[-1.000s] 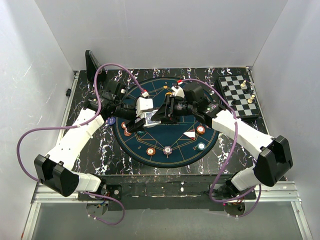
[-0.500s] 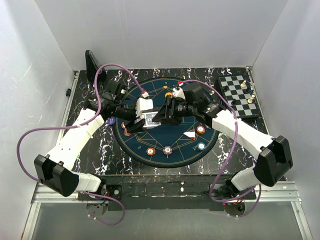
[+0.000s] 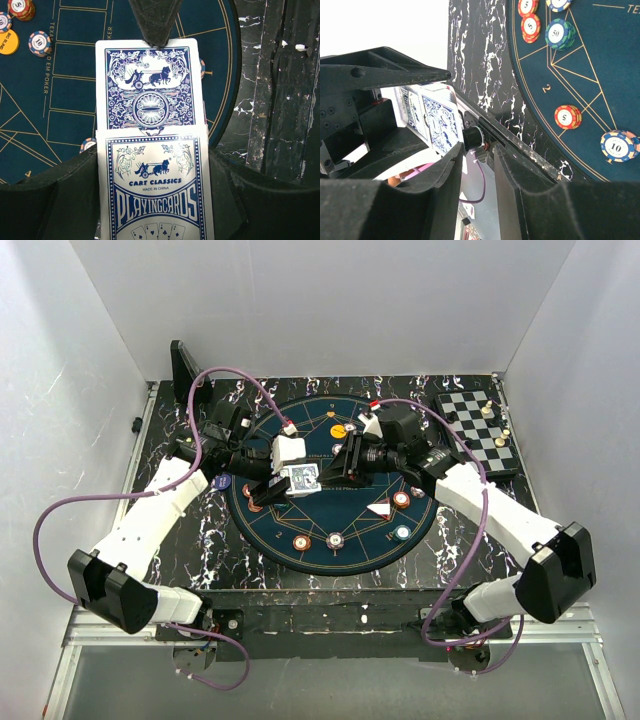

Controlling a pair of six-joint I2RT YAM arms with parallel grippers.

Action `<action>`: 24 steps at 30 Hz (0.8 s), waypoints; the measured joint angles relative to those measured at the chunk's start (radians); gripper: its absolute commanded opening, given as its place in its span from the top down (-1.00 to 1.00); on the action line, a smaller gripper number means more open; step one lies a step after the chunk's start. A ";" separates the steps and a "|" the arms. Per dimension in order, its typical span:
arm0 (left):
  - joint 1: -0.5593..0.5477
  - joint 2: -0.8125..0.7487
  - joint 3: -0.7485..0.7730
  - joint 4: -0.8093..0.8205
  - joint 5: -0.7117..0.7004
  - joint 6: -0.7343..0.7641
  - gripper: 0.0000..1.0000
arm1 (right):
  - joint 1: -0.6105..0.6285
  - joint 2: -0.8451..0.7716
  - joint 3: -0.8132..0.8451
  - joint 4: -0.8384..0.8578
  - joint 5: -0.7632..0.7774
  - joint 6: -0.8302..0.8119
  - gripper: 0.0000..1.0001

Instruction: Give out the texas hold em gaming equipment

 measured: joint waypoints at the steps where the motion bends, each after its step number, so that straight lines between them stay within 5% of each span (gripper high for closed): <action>1: 0.000 0.000 0.000 0.000 0.000 0.000 0.07 | -0.001 -0.003 -0.006 0.000 0.002 0.000 0.18; 9: 0.000 0.000 0.000 0.000 -0.001 0.000 0.07 | -0.006 -0.040 -0.042 0.029 -0.001 0.014 -0.32; 16: 0.000 0.000 -0.006 0.011 0.008 -0.025 0.08 | 0.001 -0.074 -0.047 0.091 -0.021 0.023 -0.40; 24: 0.000 0.000 -0.005 0.041 0.045 -0.100 0.09 | 0.080 0.104 0.059 0.090 -0.045 0.018 -0.36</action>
